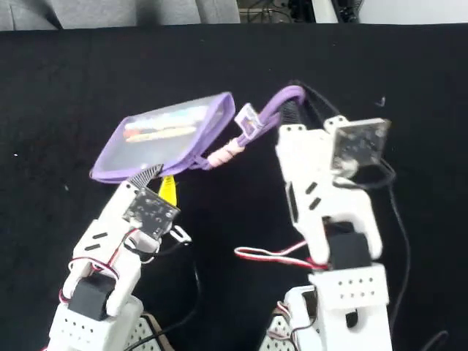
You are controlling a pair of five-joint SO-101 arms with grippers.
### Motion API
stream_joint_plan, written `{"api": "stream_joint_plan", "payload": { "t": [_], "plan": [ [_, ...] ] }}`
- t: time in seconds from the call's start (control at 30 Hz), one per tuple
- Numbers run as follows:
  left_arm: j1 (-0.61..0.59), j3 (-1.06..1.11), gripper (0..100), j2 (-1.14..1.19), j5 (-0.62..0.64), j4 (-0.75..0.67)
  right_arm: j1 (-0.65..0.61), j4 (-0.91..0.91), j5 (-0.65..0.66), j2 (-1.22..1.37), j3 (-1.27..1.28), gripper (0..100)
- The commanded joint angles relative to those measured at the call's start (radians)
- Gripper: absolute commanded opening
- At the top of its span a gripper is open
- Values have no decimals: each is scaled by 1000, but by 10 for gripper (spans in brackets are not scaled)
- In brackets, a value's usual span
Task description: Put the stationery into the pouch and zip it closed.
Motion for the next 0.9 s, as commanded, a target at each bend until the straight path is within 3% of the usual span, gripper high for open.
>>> {"api": "stream_joint_plan", "payload": {
  "t": [0.0,0.17,0.4,0.6,0.87],
  "plan": [
    [-4,-85,27,-9,75,-15,54,14,-2,-113,-10,11],
    [-7,-87,27,-9,84,-8,117,8,0,-168,5,11],
    [2,-246,27,-9,124,140,189,-87,0,-97,-7,11],
    [4,-321,27,-9,147,209,203,-229,0,53,-22,11],
    [7,-357,27,-11,160,247,227,-238,0,337,-248,11]
  ]
}}
